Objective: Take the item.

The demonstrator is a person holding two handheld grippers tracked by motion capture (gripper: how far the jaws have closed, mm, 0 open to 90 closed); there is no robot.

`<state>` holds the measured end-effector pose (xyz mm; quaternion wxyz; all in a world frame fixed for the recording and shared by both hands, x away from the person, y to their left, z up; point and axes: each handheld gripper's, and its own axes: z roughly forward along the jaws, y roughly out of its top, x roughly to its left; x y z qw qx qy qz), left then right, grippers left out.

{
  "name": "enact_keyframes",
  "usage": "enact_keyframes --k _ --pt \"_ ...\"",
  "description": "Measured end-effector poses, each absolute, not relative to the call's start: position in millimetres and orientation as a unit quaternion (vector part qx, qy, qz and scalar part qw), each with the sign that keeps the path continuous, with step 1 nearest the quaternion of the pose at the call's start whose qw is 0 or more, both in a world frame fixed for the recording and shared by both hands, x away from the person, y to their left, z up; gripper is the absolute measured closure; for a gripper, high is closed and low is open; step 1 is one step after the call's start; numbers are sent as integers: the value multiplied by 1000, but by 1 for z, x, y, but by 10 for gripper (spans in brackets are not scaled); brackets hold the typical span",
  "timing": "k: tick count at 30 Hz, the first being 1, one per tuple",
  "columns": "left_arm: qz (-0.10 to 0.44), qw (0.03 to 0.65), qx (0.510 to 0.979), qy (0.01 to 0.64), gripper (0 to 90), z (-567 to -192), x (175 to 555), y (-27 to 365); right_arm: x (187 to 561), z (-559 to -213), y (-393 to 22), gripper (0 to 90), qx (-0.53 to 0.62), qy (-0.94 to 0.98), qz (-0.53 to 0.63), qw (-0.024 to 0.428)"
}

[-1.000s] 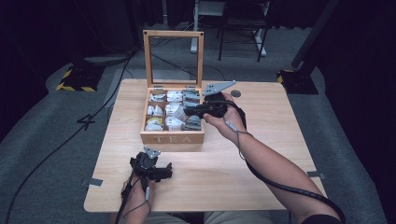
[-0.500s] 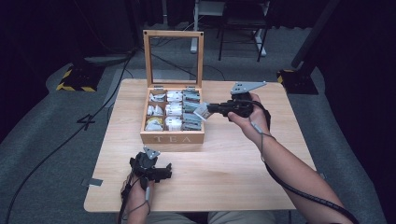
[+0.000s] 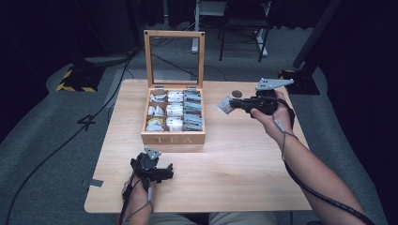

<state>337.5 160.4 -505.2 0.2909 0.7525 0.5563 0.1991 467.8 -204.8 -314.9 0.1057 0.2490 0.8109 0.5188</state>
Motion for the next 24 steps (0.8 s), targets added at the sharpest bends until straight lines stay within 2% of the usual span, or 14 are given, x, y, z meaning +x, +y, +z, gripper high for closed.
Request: enact_keyframes --k 13,17,24 --pt "197 292 754 554 0 -505 337 161 466 -318 -252 900 279 805 506 134" --pt "197 292 754 554 0 -505 337 161 469 -324 -269 900 294 805 493 152" --pt "197 292 754 554 0 -505 337 161 476 -340 -290 900 325 800 480 157"
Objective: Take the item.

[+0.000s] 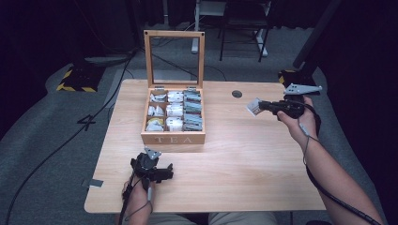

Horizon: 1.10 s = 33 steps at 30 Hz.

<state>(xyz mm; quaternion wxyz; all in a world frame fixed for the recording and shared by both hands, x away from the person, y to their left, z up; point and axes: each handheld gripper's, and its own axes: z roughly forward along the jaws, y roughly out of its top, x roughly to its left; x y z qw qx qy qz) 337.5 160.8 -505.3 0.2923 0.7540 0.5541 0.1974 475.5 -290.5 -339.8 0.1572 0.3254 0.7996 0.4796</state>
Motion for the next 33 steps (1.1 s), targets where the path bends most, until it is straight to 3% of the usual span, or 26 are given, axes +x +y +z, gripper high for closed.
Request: enact_keyframes --k 9,22,33 --pt "197 292 754 554 0 -505 337 161 480 -363 -312 900 360 795 463 154" --pt "197 293 754 554 0 -505 337 161 480 -419 -336 900 416 792 433 109" --pt "197 292 754 554 0 -505 337 161 485 -440 -343 900 445 789 416 78"
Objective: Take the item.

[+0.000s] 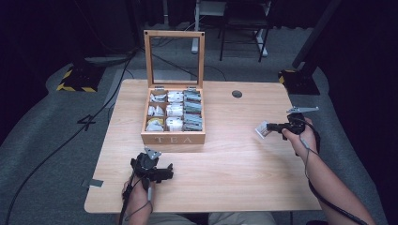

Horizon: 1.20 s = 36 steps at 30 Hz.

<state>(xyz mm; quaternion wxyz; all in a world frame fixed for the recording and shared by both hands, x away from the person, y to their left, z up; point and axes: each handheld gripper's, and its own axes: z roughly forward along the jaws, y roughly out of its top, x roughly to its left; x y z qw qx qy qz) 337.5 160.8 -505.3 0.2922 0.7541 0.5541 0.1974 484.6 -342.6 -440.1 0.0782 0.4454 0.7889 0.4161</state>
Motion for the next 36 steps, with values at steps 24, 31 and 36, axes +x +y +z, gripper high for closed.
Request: enact_keyframes --k 24,31,36 --pt "197 292 754 554 0 -505 337 161 448 -416 -335 586 383 788 463 132" --pt "198 292 754 554 0 -505 337 161 412 -417 -321 534 343 799 477 129" --pt "197 292 754 554 0 -505 337 161 383 -428 -308 503 319 812 473 123"
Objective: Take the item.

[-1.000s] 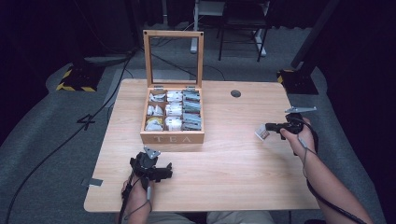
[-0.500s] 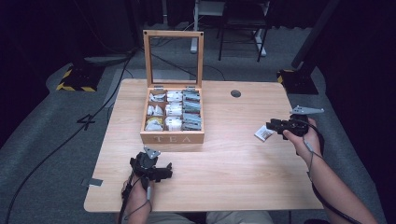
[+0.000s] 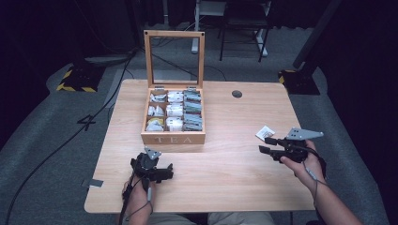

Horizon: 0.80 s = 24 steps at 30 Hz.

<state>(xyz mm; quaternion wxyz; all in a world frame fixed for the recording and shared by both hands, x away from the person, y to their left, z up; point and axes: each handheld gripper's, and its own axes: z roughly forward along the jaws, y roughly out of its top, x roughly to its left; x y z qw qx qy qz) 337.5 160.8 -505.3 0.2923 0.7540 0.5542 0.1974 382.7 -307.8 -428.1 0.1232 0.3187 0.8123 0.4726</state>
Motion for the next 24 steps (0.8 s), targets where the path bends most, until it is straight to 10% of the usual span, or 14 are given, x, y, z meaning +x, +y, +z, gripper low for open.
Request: enact_keyframes --k 24 --pt "197 292 754 554 0 -505 338 161 356 -492 -283 476 320 837 428 117"
